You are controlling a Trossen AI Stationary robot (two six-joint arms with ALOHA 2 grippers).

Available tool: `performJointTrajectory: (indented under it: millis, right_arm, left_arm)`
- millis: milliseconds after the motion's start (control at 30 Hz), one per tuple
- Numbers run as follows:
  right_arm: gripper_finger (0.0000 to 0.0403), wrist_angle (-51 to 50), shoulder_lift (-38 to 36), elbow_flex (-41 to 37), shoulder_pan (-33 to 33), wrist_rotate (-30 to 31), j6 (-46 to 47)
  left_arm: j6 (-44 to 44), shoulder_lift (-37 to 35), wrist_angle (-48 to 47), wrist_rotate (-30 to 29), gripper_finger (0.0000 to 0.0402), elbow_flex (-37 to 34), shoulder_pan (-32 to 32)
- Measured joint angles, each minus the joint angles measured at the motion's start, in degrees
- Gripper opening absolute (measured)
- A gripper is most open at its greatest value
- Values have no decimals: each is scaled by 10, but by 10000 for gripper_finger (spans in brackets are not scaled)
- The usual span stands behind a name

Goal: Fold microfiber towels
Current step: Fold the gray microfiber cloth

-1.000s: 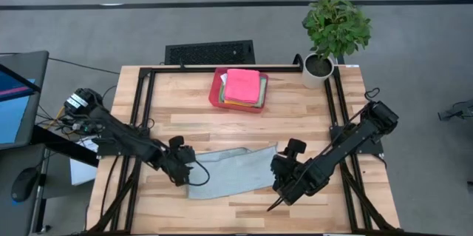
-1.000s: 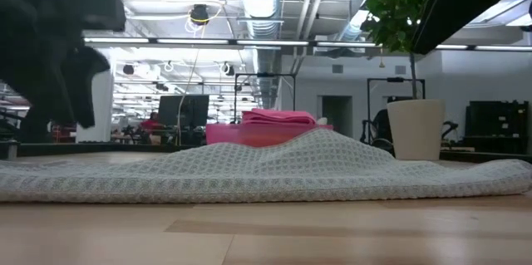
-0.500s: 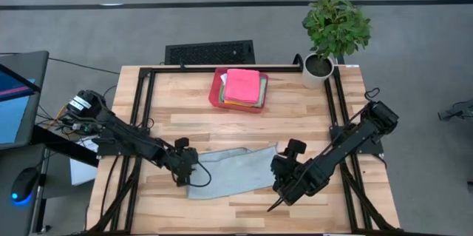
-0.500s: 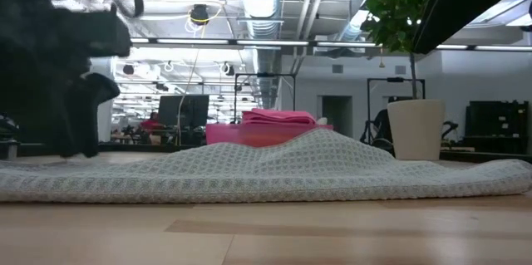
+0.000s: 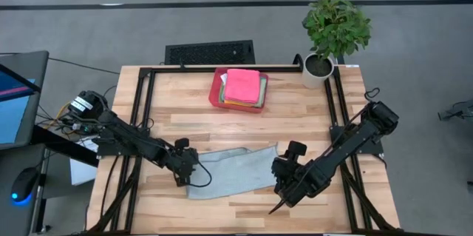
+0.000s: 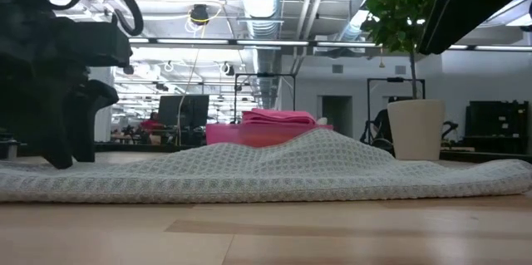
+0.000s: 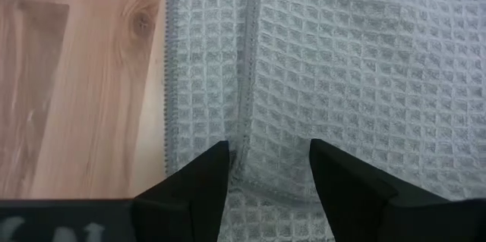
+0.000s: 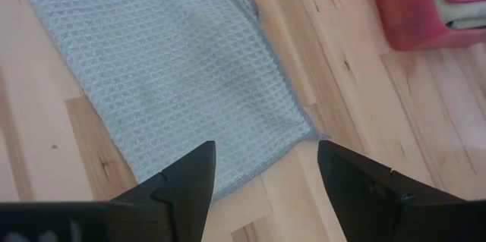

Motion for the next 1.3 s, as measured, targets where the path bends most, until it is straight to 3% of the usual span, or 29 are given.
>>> performJointTrajectory:
  millis: [267,600,667,1033,1300]
  right_arm:
    - [258,1,0,0,0,0,0]
    - [258,0,0,0,0,0,0]
    - [258,0,0,0,0,0,0]
    - [258,0,0,0,0,0,-1]
    - [258,6,0,0,0,0,-1]
  left_arm:
    - [0,0,-2,5,164,0,0]
    - [-5,0,-13,10,20,0,5]
    - [-17,0,-15,10,6,3,7]
    - [-93,0,-122,12,2,78,-27]
    - [-111,-1,-164,-19,8,111,-50]
